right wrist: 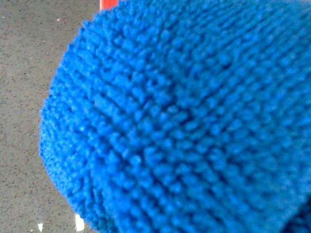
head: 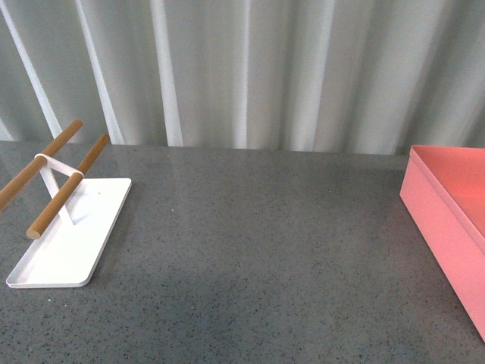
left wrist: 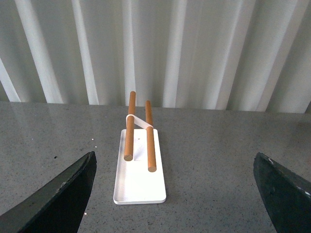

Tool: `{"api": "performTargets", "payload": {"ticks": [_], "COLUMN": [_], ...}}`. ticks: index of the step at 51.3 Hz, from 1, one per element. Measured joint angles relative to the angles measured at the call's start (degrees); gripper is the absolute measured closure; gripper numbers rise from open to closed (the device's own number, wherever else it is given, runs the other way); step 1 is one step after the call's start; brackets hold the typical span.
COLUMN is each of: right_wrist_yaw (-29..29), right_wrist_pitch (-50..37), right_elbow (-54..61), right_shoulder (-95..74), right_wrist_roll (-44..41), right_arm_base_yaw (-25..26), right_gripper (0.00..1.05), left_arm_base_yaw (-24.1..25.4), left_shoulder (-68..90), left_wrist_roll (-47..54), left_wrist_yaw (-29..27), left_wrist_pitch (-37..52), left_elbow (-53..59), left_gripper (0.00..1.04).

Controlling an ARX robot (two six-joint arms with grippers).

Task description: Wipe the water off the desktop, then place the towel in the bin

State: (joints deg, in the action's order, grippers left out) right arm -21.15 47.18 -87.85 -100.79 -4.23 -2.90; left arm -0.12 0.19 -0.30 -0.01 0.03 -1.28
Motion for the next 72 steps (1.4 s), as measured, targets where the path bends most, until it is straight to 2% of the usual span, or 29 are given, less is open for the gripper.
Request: {"api": "performTargets", "payload": {"ticks": [31, 47, 56, 67, 72], "right_wrist_yaw": [4.6, 6.1, 5.9, 5.9, 5.9], "right_wrist_pitch": [-7.2, -7.6, -7.4, -7.3, -7.3], "right_elbow": [4.8, 5.3, 4.9, 4.8, 4.7], "right_shoulder": [-3.7, -4.3, -5.4, -5.6, -5.6], "right_wrist_roll": [-4.5, -4.7, -4.5, -4.4, -4.4], "right_arm_base_yaw": [8.6, 10.9, 11.5, 11.6, 11.6], "right_gripper": [0.98, 0.98, 0.74, 0.30, 0.14], "left_arm_base_yaw": [0.0, 0.0, 0.0, 0.0, 0.0], "left_shoulder": [0.0, 0.0, 0.0, 0.0, 0.0], "left_wrist_roll": [0.0, 0.0, 0.0, 0.0, 0.0], "left_wrist_yaw": [0.0, 0.0, 0.0, 0.0, 0.0], "left_wrist_pitch": [0.0, 0.0, 0.0, 0.0, 0.0], "left_elbow": [0.0, 0.0, 0.0, 0.0, 0.0], "left_gripper": [0.07, 0.07, 0.07, 0.07, 0.07]}}
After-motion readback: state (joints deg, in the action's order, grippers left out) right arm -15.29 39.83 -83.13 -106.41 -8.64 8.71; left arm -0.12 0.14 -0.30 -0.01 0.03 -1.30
